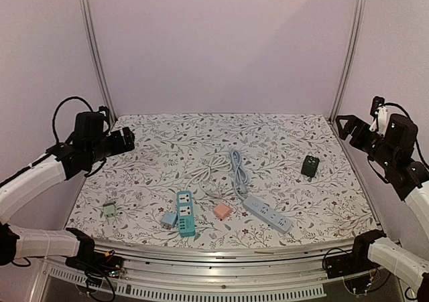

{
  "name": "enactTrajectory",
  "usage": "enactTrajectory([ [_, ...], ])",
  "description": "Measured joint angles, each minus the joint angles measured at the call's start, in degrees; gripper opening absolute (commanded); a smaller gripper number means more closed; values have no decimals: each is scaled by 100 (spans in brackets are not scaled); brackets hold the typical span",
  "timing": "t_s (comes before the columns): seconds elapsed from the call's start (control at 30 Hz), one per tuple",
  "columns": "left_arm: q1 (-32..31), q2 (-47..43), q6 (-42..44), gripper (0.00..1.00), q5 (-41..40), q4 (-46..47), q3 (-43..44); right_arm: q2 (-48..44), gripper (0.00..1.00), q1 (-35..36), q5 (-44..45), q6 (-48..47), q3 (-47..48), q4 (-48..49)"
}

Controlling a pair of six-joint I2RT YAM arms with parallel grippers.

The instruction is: Insert the plug

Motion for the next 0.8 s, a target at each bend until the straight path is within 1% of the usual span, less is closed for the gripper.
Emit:
enactTrajectory([
  [0.1, -55, -63, -48, 97, 4, -225, 138, 20, 99, 0, 13, 46, 0, -177],
  [0.37, -299, -192, -55, 97, 205, -566, 136, -90, 99, 0, 98, 267, 37, -688],
  [0.63, -944, -223, -24, 97, 310, -601, 129, 422, 99, 0, 446, 358, 680, -1775],
  [0.8, -1362, -245, 11, 98, 319, -573, 81, 778, 99, 0, 605, 428, 796, -2280],
])
